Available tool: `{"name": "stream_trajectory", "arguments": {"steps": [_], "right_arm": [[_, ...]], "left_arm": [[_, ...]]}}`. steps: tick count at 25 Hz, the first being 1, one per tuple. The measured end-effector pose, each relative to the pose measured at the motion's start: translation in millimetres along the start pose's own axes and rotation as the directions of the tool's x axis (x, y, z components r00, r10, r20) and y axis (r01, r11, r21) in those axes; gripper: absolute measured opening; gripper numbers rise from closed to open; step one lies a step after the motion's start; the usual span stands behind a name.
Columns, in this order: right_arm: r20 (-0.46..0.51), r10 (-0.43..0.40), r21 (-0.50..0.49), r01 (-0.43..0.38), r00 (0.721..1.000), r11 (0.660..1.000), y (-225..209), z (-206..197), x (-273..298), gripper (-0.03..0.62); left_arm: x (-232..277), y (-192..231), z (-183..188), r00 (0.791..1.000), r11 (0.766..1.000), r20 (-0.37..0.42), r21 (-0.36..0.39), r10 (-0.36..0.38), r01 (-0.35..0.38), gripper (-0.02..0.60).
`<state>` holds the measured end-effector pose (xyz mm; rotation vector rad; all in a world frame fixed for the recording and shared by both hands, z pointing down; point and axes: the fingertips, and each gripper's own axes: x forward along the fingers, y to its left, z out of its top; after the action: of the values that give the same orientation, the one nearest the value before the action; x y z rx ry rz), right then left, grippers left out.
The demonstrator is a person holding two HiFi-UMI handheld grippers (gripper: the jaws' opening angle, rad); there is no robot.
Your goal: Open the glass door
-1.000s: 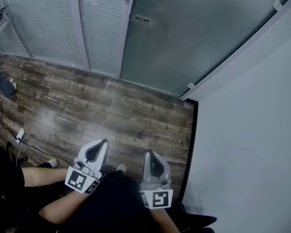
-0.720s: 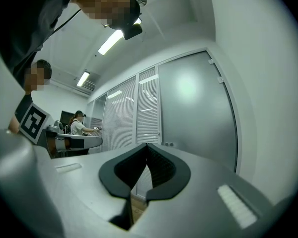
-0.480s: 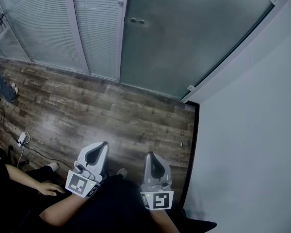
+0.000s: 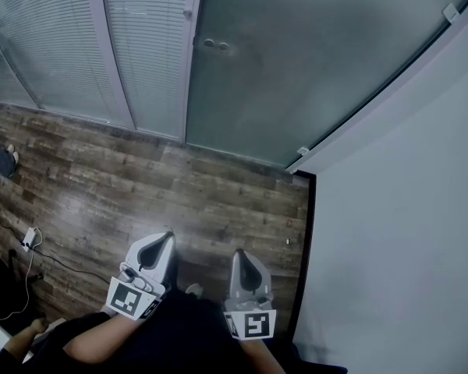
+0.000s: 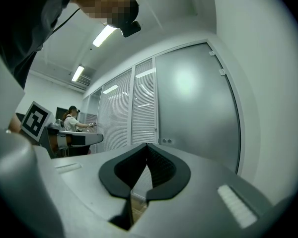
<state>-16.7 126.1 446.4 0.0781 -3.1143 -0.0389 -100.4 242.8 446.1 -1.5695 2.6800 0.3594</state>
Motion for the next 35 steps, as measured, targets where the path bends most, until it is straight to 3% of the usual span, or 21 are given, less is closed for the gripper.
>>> {"name": "stream_trajectory", "arguments": {"steps": [7, 11, 15, 24, 29, 35], "right_arm": [[-0.022, -0.004, -0.015, 0.004, 1.000, 1.000, -10.2, 9.6, 83.1, 0.002], [-0.033, -0.010, -0.029, 0.009, 0.999, 1.000, -12.4, 14.9, 128.9, 0.002], [-0.032, -0.016, -0.039, 0.014, 0.999, 0.999, -10.7, 19.9, 167.2, 0.002], [-0.037, -0.011, -0.039, 0.009, 0.999, 0.999, -13.8, 31.1, 238.7, 0.002], [-0.051, -0.007, -0.032, 0.005, 0.999, 0.999, -28.1, 29.3, 261.5, 0.002], [-0.057, 0.027, -0.036, -0.029, 0.998, 0.999, -63.6, 20.9, 306.0, 0.002]], "left_arm": [[48.8, 66.9, 3.9, 1.000, 1.000, -0.020, -0.021, 0.010, -0.010, 0.000], [76.2, 97.4, 21.0, 0.999, 0.999, 0.028, -0.050, -0.019, 0.021, 0.000], [90.7, 131.0, 16.8, 1.000, 0.999, 0.005, -0.041, -0.013, 0.013, 0.000], [130.1, 176.9, 33.8, 1.000, 0.998, 0.020, -0.060, -0.010, 0.012, 0.000], [144.7, 191.7, 22.1, 0.999, 0.997, -0.023, -0.064, 0.030, -0.031, 0.000], [190.3, 204.8, 23.0, 0.997, 0.996, 0.006, -0.041, 0.077, -0.076, 0.000]]}}
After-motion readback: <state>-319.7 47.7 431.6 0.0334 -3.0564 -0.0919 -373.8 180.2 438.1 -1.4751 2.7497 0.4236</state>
